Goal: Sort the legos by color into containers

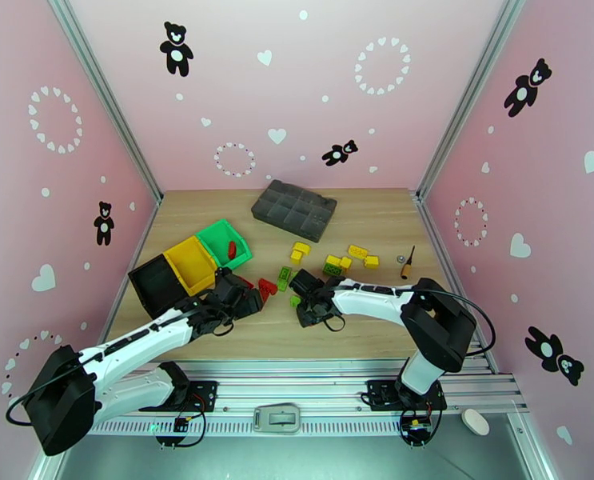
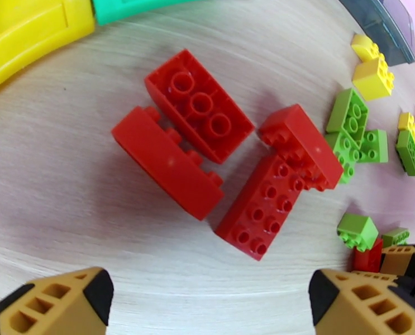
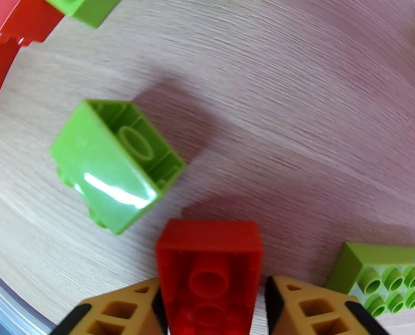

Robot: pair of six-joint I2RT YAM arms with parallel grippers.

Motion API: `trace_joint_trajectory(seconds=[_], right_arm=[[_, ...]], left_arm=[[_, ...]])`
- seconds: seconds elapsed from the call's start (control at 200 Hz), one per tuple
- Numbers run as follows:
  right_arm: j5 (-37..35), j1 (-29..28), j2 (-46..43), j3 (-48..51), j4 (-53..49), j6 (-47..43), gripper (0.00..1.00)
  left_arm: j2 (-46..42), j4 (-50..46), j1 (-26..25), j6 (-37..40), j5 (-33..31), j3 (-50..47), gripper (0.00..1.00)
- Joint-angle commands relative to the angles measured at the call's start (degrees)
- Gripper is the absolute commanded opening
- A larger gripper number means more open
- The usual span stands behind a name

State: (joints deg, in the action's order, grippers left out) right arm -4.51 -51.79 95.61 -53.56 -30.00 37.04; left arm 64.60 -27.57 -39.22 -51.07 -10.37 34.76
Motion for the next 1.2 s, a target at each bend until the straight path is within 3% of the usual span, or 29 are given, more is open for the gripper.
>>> trace_joint_trajectory(seconds=[0.0, 0.335, 0.491, 0.821, 0.961, 1.196], right_arm=[[-2.0, -0.4, -4.6, -2.1, -3.5, -0.4, 0.47], [-1.8, -0.1, -7.7, -8.8, -7.7, -3.5, 0.44], [-1.8, 0.2, -6.4, -7.3, -8.2, -3.2, 0.55], [1.1, -0.1, -1.4, -1.9, -3.8, -1.2, 0.61], [0.0, -0.2, 1.1, -1.5, -3.4, -1.2, 0.6], [0.4, -0.2, 2.9, -1.4, -2.1, -1.2, 0.48]], left_arm=[[-1.0, 0.5, 3.1, 2.6, 3.5, 3.5, 0.98], [0.1, 5.9, 12.2, 5.3, 17.1, 8.4, 0.95], [-0.5, 4.6, 12.5, 6.0, 16.5, 9.1, 0.95], [-0.9, 5.4, 12.6, 5.0, 15.9, 5.8, 0.96], [-0.5, 5.8, 12.6, 4.8, 16.1, 5.3, 0.96], [0.4, 6.6, 12.6, 4.5, 16.3, 4.8, 0.97]])
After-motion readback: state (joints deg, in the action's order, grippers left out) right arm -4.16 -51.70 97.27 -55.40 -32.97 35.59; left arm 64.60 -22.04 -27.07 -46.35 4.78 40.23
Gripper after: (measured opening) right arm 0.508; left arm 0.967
